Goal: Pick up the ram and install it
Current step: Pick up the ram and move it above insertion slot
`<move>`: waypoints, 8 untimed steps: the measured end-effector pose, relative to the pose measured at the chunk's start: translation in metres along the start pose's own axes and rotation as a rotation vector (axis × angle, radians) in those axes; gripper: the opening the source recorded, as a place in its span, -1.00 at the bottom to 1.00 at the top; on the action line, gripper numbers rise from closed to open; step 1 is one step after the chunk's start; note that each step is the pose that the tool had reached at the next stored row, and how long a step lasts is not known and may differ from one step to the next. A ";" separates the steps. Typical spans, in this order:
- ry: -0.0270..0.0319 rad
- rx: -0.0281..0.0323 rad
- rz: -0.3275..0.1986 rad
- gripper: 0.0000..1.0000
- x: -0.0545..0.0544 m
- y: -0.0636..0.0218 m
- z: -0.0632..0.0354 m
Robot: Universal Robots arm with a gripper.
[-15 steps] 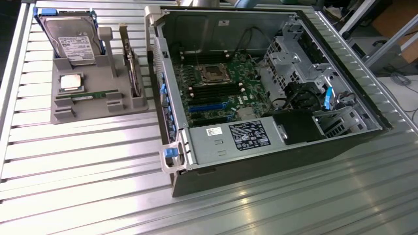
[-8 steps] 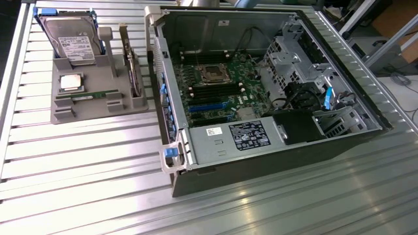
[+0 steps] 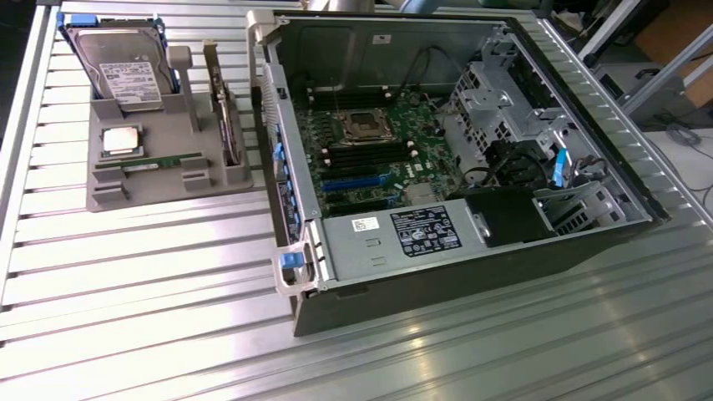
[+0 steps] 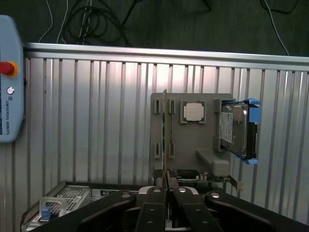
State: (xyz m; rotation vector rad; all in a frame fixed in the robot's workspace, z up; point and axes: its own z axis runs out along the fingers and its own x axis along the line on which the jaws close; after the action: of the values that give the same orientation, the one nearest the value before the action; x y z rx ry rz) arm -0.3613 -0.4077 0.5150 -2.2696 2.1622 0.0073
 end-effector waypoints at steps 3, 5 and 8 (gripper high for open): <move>-0.0001 0.0001 0.000 -0.76 0.000 0.0000 -0.0048; -0.0001 0.0000 0.000 -0.76 0.000 0.0000 -0.0083; 0.0000 0.0000 0.000 -0.76 0.000 0.0000 -0.0129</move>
State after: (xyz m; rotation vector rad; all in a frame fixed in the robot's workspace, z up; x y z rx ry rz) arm -0.3613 -0.4077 0.5279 -2.2696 2.1622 0.0073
